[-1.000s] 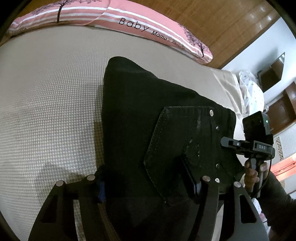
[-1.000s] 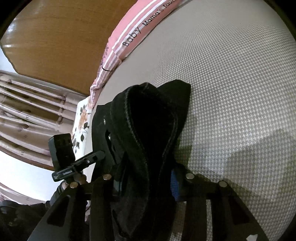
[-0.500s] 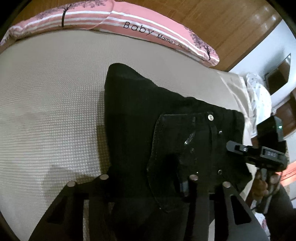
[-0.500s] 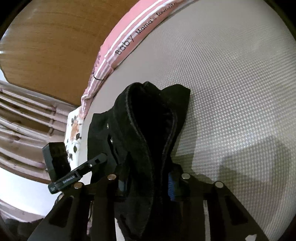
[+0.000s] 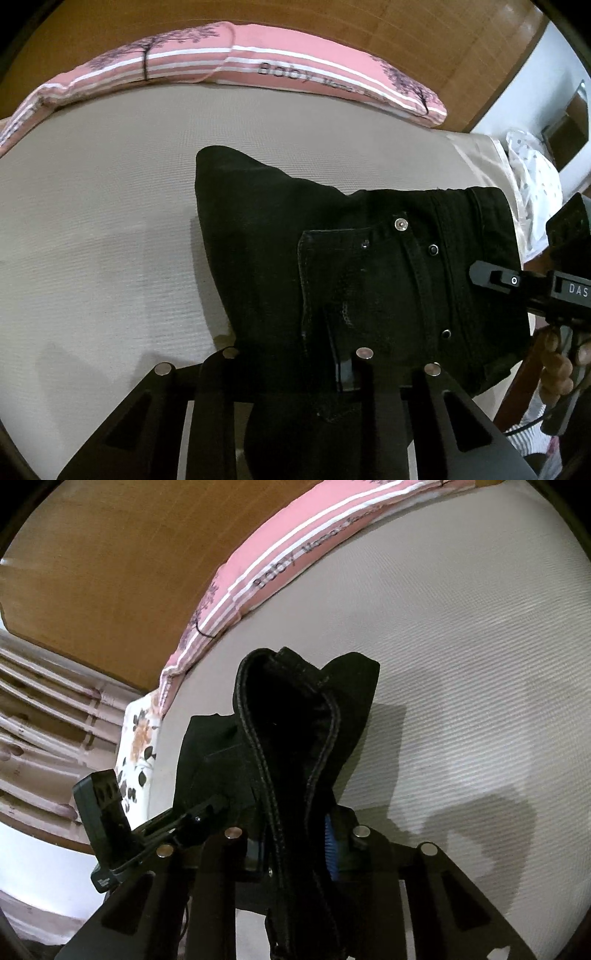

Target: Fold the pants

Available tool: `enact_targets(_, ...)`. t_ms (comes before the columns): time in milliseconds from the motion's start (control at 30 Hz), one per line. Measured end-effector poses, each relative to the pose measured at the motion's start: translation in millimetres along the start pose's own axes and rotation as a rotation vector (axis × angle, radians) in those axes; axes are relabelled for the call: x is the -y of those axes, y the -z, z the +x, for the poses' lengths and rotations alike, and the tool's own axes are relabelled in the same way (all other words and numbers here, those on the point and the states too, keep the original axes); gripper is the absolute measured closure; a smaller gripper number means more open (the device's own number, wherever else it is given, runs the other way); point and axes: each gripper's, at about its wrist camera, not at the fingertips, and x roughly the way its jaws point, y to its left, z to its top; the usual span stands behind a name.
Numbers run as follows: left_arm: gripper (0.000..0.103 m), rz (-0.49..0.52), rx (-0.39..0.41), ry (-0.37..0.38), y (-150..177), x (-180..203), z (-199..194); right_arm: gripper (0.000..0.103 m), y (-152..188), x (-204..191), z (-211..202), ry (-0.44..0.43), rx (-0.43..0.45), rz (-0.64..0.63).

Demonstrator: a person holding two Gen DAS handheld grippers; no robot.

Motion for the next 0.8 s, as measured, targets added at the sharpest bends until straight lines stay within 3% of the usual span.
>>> enact_targets(400, 0.077, -0.041, 0.046, -0.089, 5.9, -52.4, -39.2, 0.081, 0.0, -46.0, 46.2, -0.056, -0.051, -0.049)
enact_targets(800, 0.078, -0.059, 0.106, -0.165, -32.4, -99.6, -56.2, 0.081, -35.1, -88.1, 91.3, -0.113, -0.067, -0.075)
